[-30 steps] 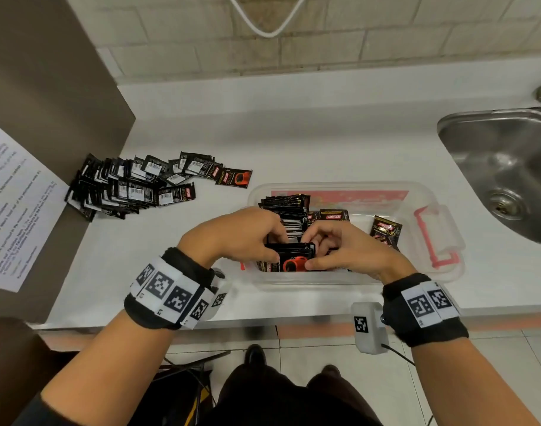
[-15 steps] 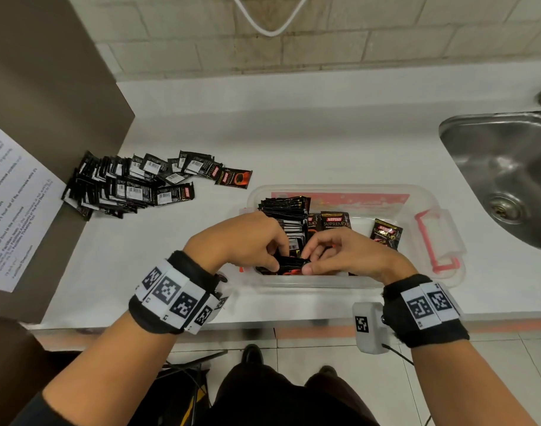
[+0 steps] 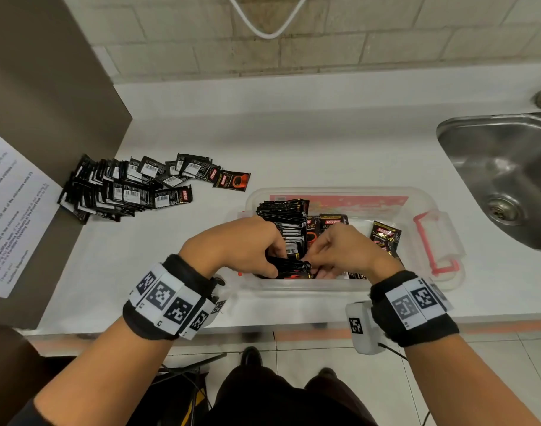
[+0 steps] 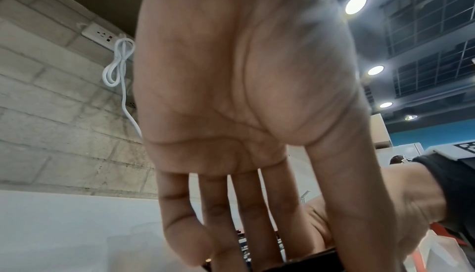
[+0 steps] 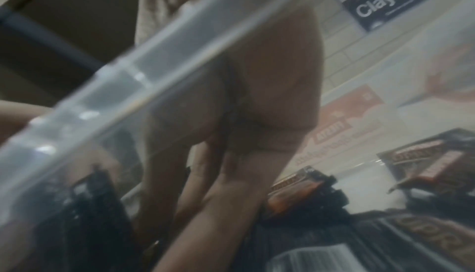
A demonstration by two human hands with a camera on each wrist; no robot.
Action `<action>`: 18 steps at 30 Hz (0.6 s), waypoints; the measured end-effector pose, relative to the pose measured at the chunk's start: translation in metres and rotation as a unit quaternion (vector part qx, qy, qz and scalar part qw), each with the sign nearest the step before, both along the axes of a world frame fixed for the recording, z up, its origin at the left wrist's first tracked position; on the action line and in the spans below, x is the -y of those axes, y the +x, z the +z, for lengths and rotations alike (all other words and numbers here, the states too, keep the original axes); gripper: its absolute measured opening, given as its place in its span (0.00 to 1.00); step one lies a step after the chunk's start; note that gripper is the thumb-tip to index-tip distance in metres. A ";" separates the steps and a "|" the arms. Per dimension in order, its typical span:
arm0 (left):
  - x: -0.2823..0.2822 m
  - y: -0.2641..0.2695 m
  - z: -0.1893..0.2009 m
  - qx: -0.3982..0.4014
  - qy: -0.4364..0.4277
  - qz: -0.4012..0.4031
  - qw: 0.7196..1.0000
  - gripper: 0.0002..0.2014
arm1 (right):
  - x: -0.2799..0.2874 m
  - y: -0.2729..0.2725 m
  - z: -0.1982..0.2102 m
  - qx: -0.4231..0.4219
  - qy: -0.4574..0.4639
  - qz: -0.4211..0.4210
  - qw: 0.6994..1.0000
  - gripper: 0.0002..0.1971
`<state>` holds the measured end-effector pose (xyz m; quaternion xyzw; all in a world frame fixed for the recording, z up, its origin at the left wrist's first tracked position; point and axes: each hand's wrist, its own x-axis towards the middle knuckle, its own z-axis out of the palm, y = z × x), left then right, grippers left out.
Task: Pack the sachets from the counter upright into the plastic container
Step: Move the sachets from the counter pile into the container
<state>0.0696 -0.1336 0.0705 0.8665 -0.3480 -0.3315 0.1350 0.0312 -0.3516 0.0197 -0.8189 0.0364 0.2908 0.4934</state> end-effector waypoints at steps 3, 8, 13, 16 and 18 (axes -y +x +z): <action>0.000 0.000 0.000 -0.006 -0.007 -0.001 1.000 0.08 | -0.005 0.001 -0.001 0.018 -0.020 0.000 1.000 0.03; 0.001 0.003 0.002 0.035 0.003 0.000 0.999 0.07 | -0.002 -0.001 0.002 0.053 0.028 0.017 0.998 0.08; 0.004 0.006 0.005 0.049 0.018 -0.001 0.999 0.07 | 0.002 -0.002 0.007 0.099 0.082 0.001 0.992 0.07; 0.007 0.005 0.005 0.072 0.021 0.008 0.997 0.06 | 0.000 -0.001 0.005 0.112 0.089 -0.008 0.990 0.04; 0.009 0.003 0.003 0.090 0.015 0.021 0.996 0.04 | -0.001 -0.003 0.002 0.098 0.090 -0.011 0.991 0.03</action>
